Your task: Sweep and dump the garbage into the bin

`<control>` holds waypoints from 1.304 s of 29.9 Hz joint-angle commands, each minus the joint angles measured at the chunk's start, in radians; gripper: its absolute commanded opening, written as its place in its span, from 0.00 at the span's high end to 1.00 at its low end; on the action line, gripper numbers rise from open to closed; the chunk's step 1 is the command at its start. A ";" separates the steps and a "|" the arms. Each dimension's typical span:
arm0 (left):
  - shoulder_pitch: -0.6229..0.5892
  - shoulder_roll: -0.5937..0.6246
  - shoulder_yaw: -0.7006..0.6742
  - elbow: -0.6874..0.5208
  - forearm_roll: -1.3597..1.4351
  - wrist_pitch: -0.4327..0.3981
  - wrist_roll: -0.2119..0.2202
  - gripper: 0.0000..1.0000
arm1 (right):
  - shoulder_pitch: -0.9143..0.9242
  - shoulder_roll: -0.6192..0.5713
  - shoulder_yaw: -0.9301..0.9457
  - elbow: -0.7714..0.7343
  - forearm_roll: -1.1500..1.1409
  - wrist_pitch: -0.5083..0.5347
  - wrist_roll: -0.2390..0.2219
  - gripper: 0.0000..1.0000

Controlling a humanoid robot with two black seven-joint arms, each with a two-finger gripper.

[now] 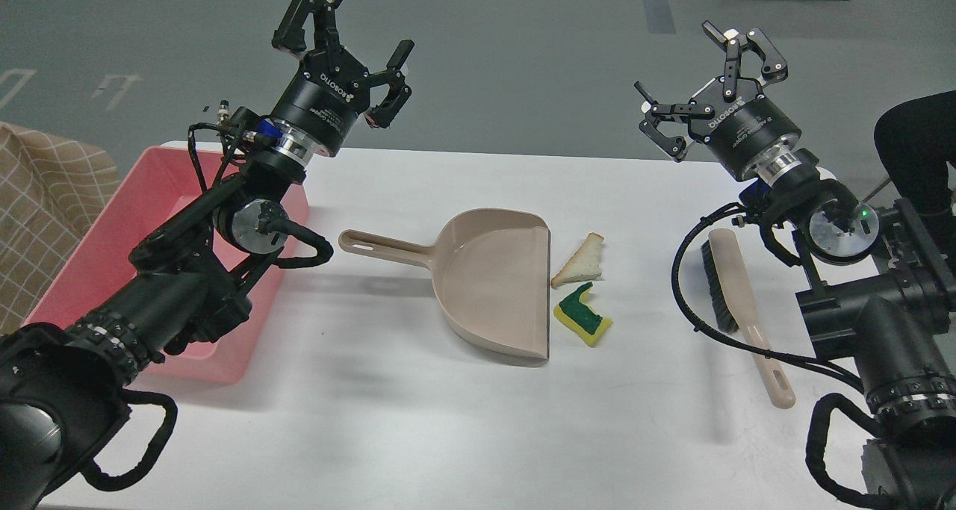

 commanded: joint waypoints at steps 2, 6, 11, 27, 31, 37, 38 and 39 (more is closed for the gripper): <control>-0.003 -0.003 0.000 0.000 0.000 0.000 0.000 0.02 | 0.001 0.000 -0.001 0.000 0.000 0.000 0.000 0.00; -0.003 -0.004 0.002 0.000 0.000 0.000 0.000 0.02 | 0.000 0.000 -0.004 0.000 0.000 0.000 0.000 0.00; -0.008 -0.007 0.000 0.000 0.000 0.000 0.000 0.02 | -0.002 -0.003 -0.004 0.003 0.000 0.000 0.000 0.00; -0.005 -0.061 0.014 0.003 0.012 0.000 0.000 0.02 | 0.006 -0.038 0.004 -0.012 -0.003 0.000 0.009 0.00; -0.018 -0.047 0.017 0.005 0.012 0.000 0.000 0.02 | -0.002 -0.044 0.004 -0.020 -0.002 0.000 0.014 0.00; -0.064 -0.049 0.017 0.002 0.014 0.000 0.000 0.02 | -0.016 -0.067 0.027 -0.009 0.001 0.000 0.015 0.00; -0.064 -0.047 0.016 -0.003 0.014 0.000 0.000 0.02 | -0.025 -0.067 0.028 -0.005 0.001 0.000 0.015 0.00; -0.061 -0.047 0.017 -0.003 0.014 0.000 0.000 0.02 | -0.028 -0.067 0.028 -0.002 0.001 0.000 0.015 0.00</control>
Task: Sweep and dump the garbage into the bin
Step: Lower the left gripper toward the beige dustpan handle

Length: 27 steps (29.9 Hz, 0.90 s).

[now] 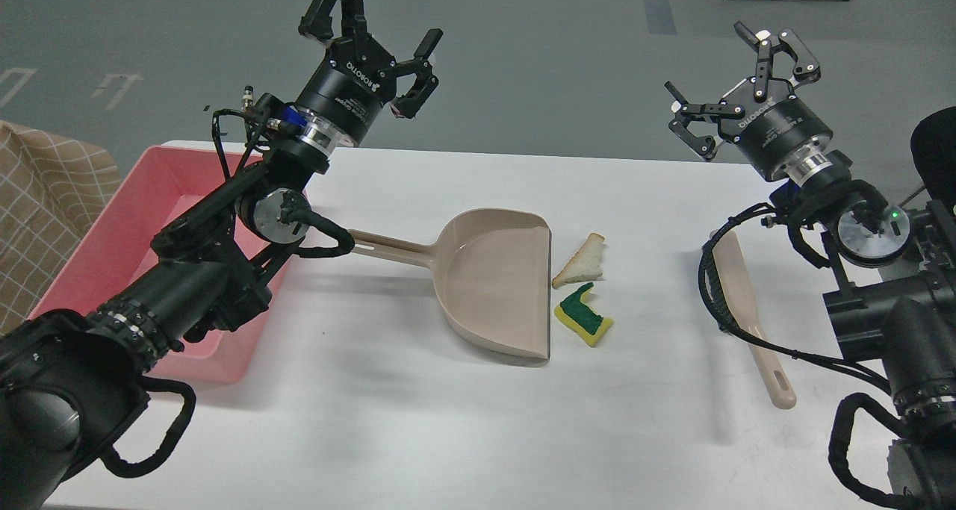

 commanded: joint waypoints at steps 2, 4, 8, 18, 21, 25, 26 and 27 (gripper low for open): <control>0.008 -0.007 0.000 -0.005 0.000 0.000 0.000 0.02 | -0.014 0.002 0.005 0.012 0.001 0.000 0.000 0.00; 0.014 -0.006 0.000 -0.005 0.000 0.000 0.000 0.02 | -0.011 0.003 0.006 0.012 0.001 0.000 0.000 0.00; 0.017 0.003 0.000 -0.005 -0.002 0.000 0.000 0.02 | -0.011 0.003 0.008 0.011 0.001 0.000 0.000 0.00; 0.040 0.013 0.002 -0.008 -0.002 0.000 0.000 0.02 | -0.104 0.005 0.014 0.141 0.007 0.000 -0.002 0.00; 0.062 0.014 -0.010 -0.009 -0.003 0.000 0.000 0.02 | -0.176 0.014 0.012 0.228 0.007 0.000 -0.002 0.00; 0.100 0.014 -0.021 -0.011 -0.016 0.000 0.000 0.02 | -0.213 0.031 0.012 0.276 0.007 0.000 -0.003 0.00; 0.102 0.014 -0.024 -0.009 -0.017 0.000 0.000 0.02 | -0.213 0.031 0.012 0.278 0.007 0.000 -0.003 0.00; 0.105 0.014 -0.033 -0.012 -0.016 0.000 0.000 0.02 | -0.213 0.028 0.014 0.279 0.007 0.000 -0.003 0.00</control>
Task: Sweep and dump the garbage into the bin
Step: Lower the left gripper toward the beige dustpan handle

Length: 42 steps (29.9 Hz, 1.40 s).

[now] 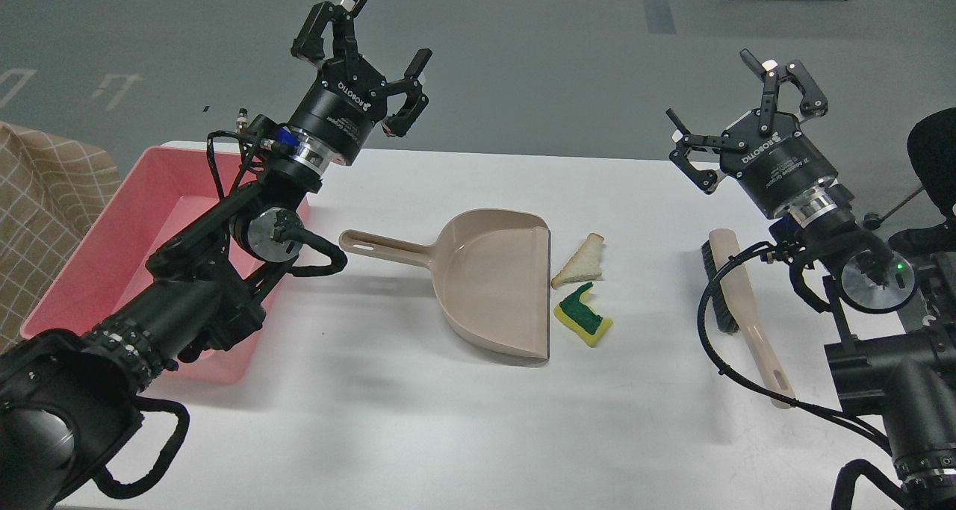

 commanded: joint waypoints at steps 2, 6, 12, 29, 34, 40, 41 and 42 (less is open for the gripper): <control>0.018 0.002 -0.016 -0.004 -0.002 0.000 0.000 0.02 | -0.007 -0.001 0.007 0.011 0.000 0.000 0.000 0.00; 0.019 0.022 -0.016 -0.006 -0.002 0.000 0.000 0.02 | -0.007 -0.003 0.028 0.005 0.000 0.000 0.000 0.00; 0.047 0.026 -0.016 -0.030 -0.002 0.000 0.000 0.02 | -0.008 -0.003 0.047 0.005 0.000 0.000 0.000 0.00; 0.061 0.017 -0.016 -0.075 0.010 0.000 0.000 0.02 | -0.007 -0.001 0.082 -0.001 0.000 0.000 0.000 0.00; 0.059 0.026 -0.014 -0.075 0.012 0.000 0.000 0.02 | 0.001 -0.003 0.082 0.001 0.000 0.000 0.000 0.00; 0.061 0.051 -0.014 -0.077 0.010 0.000 0.000 0.02 | -0.008 -0.003 0.082 0.001 0.000 0.000 0.000 0.00; 0.061 0.050 -0.013 -0.077 0.010 0.000 0.000 0.02 | -0.010 -0.003 0.081 0.001 0.000 0.000 -0.002 0.00; 0.062 0.048 -0.011 -0.077 0.010 0.000 0.000 0.02 | -0.012 -0.001 0.079 0.001 0.000 0.000 -0.002 0.00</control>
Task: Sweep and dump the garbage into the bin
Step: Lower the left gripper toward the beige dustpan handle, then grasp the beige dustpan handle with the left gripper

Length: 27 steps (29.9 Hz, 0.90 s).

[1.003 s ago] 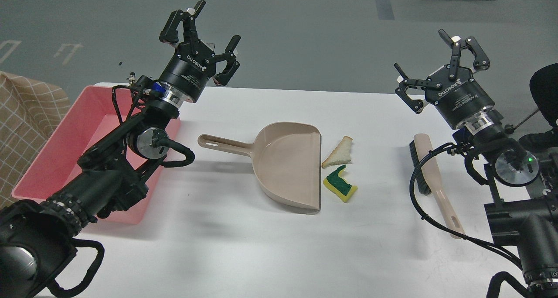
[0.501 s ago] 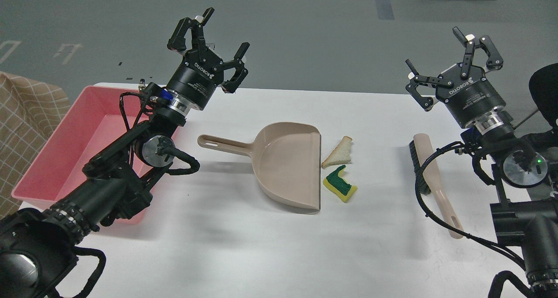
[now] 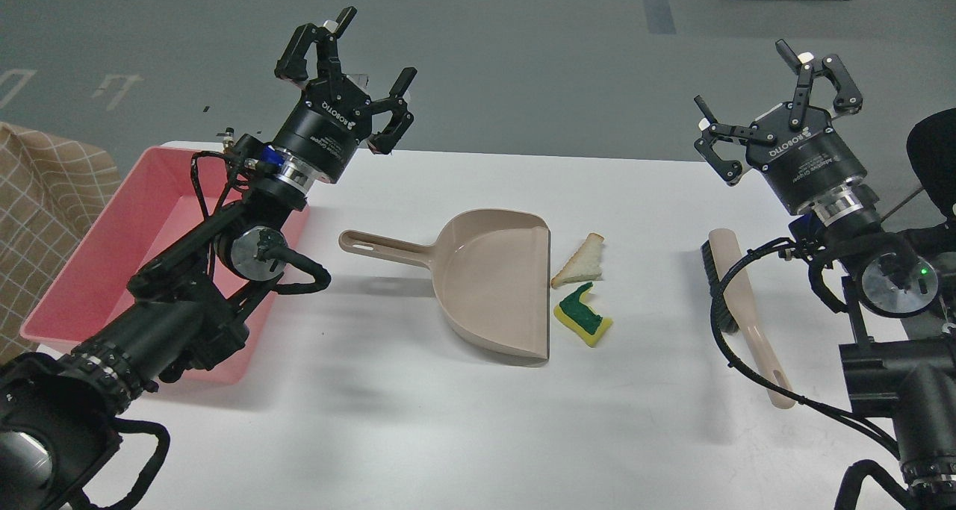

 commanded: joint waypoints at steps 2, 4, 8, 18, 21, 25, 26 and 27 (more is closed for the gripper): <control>0.006 -0.004 0.006 -0.002 0.000 0.000 0.000 0.02 | -0.006 0.001 -0.004 -0.004 0.000 0.000 -0.002 0.00; 0.010 -0.002 0.006 -0.008 0.000 0.000 0.000 0.02 | -0.003 0.001 -0.004 -0.005 0.000 0.000 -0.002 0.00; 0.044 -0.004 0.016 -0.054 0.001 0.027 0.000 0.02 | 0.001 0.001 -0.003 -0.005 0.000 0.000 -0.002 0.00; 0.153 0.134 0.071 -0.411 0.134 0.367 0.000 0.02 | 0.004 0.000 -0.003 -0.005 0.000 0.000 -0.002 0.00; 0.190 0.179 0.087 -0.500 0.231 0.465 0.000 0.02 | 0.004 0.000 -0.004 -0.007 0.000 0.000 -0.002 0.00; 0.217 0.228 0.142 -0.595 0.314 0.594 0.000 0.02 | 0.002 0.000 -0.004 -0.007 0.000 0.000 -0.002 0.00; 0.224 0.248 0.174 -0.628 0.335 0.658 0.000 0.02 | 0.004 0.000 -0.004 -0.007 0.000 0.000 -0.002 0.00; 0.225 0.256 0.191 -0.642 0.343 0.689 0.000 0.02 | 0.005 0.000 -0.003 -0.007 0.000 0.000 -0.002 0.00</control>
